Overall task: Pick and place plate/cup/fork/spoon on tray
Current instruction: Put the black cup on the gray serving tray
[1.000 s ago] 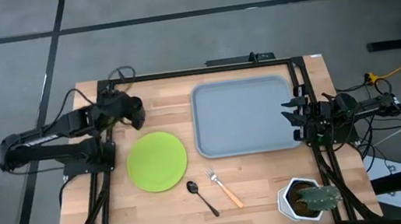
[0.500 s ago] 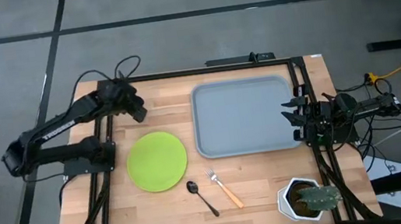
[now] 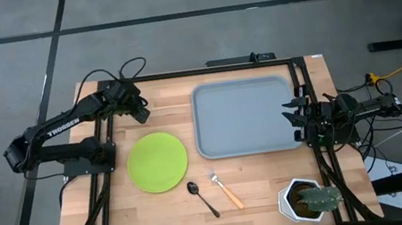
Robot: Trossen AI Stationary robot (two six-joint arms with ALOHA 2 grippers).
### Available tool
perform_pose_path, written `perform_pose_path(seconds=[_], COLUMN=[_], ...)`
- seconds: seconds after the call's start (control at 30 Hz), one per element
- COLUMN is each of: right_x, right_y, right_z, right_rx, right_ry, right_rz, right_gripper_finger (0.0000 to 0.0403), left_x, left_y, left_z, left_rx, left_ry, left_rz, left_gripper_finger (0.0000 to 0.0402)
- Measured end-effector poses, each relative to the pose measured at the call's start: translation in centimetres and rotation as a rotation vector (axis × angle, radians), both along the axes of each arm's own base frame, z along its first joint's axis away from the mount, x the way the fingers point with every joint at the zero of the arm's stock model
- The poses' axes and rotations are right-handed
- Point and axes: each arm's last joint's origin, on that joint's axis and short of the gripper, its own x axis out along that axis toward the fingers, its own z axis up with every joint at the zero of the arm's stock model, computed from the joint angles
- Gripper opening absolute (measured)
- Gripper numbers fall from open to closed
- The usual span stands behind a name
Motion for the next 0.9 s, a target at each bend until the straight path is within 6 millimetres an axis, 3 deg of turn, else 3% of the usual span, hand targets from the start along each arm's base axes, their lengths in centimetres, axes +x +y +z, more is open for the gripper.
perform_pose_path(seconds=[0.9], right_x=[-0.02], right_y=[0.00], right_z=[0.04], right_rx=[0.006], right_ry=[-0.005], right_rz=[0.005], right_gripper_finger=[0.0120], left_x=[0.04], left_y=[0.03], left_z=[0.04], left_rx=[0.002], left_ry=[-0.008], left_rz=[0.003], left_gripper_finger=[0.0082])
